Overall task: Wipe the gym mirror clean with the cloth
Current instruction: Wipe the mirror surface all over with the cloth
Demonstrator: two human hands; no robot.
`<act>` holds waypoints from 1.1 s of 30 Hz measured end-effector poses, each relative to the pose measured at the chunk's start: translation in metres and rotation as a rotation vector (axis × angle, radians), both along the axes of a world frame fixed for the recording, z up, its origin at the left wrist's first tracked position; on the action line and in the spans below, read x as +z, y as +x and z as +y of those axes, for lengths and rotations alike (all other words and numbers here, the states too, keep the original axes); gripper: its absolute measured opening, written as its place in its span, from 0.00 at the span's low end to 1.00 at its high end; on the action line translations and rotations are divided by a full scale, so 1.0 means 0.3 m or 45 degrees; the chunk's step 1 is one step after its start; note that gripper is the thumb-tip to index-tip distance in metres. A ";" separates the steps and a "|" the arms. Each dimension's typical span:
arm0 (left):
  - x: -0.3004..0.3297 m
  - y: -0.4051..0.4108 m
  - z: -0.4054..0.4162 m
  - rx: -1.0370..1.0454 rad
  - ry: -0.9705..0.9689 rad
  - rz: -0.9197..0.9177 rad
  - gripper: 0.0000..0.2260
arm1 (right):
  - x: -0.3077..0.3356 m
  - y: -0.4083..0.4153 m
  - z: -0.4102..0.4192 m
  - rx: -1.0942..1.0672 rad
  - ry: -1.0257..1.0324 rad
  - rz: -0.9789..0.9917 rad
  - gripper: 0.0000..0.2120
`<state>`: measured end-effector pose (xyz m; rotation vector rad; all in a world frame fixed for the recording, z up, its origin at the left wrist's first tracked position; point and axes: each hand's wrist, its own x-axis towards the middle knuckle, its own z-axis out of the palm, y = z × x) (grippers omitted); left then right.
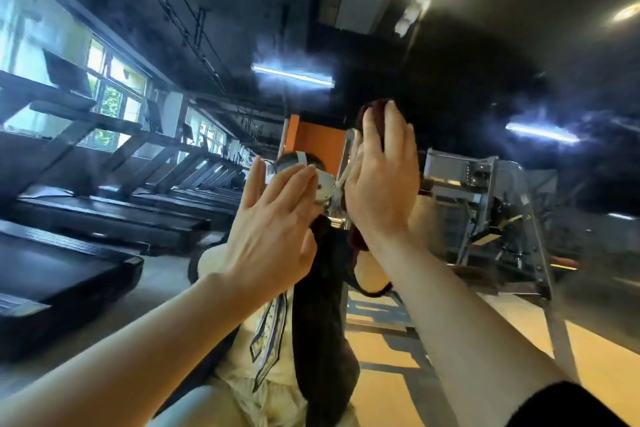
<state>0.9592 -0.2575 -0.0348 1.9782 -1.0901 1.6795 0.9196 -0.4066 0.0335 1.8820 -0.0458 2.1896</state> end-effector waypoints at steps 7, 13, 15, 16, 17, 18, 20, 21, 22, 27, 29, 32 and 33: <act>-0.448 -0.040 0.041 -0.121 -0.073 0.195 0.29 | -0.712 -0.074 -0.081 -0.077 -0.705 0.598 0.18; -0.716 -0.054 0.115 -0.172 0.115 0.361 0.29 | -0.544 -0.072 -0.112 0.103 -0.258 0.293 0.20; -0.749 -0.063 0.122 -0.191 0.103 0.435 0.29 | -0.486 -0.043 -0.072 0.168 0.071 0.143 0.19; -0.765 -0.068 0.121 -0.192 0.101 0.458 0.29 | -0.509 -0.028 -0.056 0.164 0.070 0.128 0.18; -0.786 -0.073 0.119 -0.185 0.103 0.473 0.30 | -0.566 -0.016 -0.047 0.158 0.004 0.148 0.18; -0.810 -0.076 0.116 -0.173 0.109 0.492 0.33 | -0.647 -0.006 -0.044 0.161 -0.090 0.198 0.18; -0.863 -0.089 0.112 -0.158 0.126 0.554 0.41 | -0.835 -0.010 -0.047 0.176 -0.246 0.346 0.18; -0.891 -0.095 0.110 -0.155 0.134 0.583 0.44 | -0.922 -0.018 -0.052 0.178 -0.288 0.412 0.18; -0.921 -0.100 0.108 -0.150 0.144 0.609 0.46 | -0.998 -0.029 -0.057 0.171 -0.307 0.461 0.18; -1.054 -0.133 0.097 -0.088 0.200 0.717 0.51 | -1.226 -0.055 -0.042 0.036 -0.350 0.575 0.19; -1.088 -0.153 0.088 -0.066 0.227 0.741 0.50 | -1.282 -0.070 -0.049 -0.004 -0.389 0.673 0.21; -1.088 -0.171 0.071 -0.066 0.257 0.717 0.49 | -1.303 -0.105 -0.095 -0.082 -0.618 0.847 0.22; -1.068 -0.170 0.067 -0.079 0.266 0.687 0.49 | -1.278 -0.116 -0.121 -0.086 -0.700 0.881 0.22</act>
